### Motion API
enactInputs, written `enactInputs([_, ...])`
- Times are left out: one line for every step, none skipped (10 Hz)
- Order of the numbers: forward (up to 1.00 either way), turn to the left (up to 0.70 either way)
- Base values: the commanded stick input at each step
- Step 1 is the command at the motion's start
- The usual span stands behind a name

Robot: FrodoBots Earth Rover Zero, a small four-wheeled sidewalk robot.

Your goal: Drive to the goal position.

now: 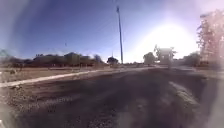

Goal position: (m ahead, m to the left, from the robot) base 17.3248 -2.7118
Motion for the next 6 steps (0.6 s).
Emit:
enactInputs([0.50, 0.00])
enactInputs([0.50, 0.00])
enactInputs([0.50, 0.00])
enactInputs([0.50, 0.00])
enactInputs([0.50, 0.00])
enactInputs([0.50, 0.00])
